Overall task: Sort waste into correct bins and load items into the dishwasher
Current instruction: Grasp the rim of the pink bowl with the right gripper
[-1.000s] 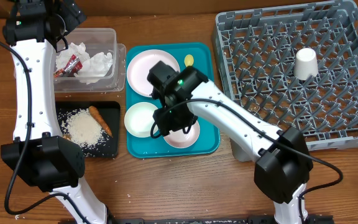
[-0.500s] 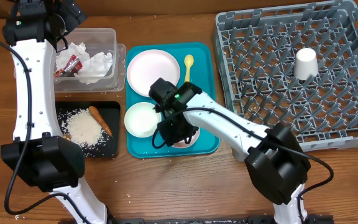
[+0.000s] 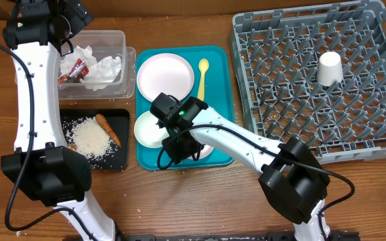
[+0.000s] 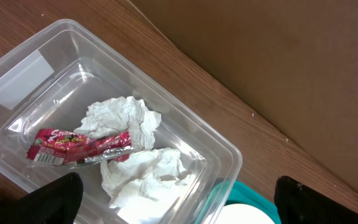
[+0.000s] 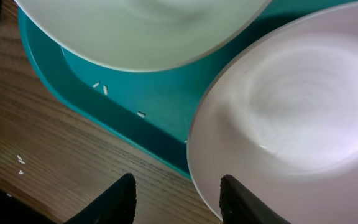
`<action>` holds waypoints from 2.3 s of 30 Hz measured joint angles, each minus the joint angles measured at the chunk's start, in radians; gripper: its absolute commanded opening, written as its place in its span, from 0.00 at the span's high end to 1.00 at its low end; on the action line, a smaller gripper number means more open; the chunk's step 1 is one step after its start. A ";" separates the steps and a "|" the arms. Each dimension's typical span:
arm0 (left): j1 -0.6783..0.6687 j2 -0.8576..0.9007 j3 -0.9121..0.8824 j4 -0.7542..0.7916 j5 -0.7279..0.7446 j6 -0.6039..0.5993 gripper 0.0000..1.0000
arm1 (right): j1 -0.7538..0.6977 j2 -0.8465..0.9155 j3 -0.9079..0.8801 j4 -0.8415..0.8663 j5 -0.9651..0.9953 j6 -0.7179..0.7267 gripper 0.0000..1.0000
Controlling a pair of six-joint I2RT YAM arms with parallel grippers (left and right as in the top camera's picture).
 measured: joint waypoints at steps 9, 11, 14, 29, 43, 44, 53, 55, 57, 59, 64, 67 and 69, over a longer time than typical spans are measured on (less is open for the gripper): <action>0.000 0.000 0.000 0.000 0.000 0.000 0.00 | 0.000 0.006 0.000 0.027 0.003 0.026 0.44; 0.000 0.000 0.000 0.000 0.000 0.000 0.00 | 0.000 0.008 0.002 0.055 -0.008 0.060 0.44; 0.000 0.000 0.000 0.000 0.000 0.000 0.00 | 0.000 0.009 0.007 0.098 -0.028 0.135 0.44; 0.000 0.000 0.000 0.000 0.000 0.000 0.00 | 0.000 0.009 0.013 0.068 -0.108 0.259 0.41; 0.000 0.000 0.000 0.000 0.000 0.000 0.00 | 0.000 0.009 0.013 0.064 0.058 0.150 0.42; 0.000 0.000 0.000 0.000 0.000 0.000 0.00 | 0.000 0.009 0.012 0.072 0.064 0.139 0.45; 0.000 0.000 0.000 0.000 0.000 0.000 0.00 | 0.003 0.010 -0.030 0.116 0.047 0.110 0.51; 0.000 0.000 0.000 0.000 0.000 0.000 0.00 | 0.006 0.013 -0.040 0.114 0.044 0.107 0.57; 0.000 0.000 0.000 0.000 0.000 0.000 0.00 | 0.006 0.016 -0.043 0.116 0.043 0.105 0.62; 0.000 0.000 0.000 0.000 0.000 0.000 0.00 | 0.007 0.017 -0.043 0.117 0.041 0.112 0.71; 0.000 0.000 0.000 0.000 0.000 0.000 0.00 | 0.007 0.019 -0.043 0.110 0.041 0.119 0.96; 0.000 0.000 0.000 0.000 0.000 0.000 0.00 | 0.007 0.019 -0.027 0.080 0.046 0.124 0.96; 0.000 0.000 0.000 0.000 0.000 0.000 0.00 | 0.007 0.019 -0.010 0.056 0.049 0.124 0.96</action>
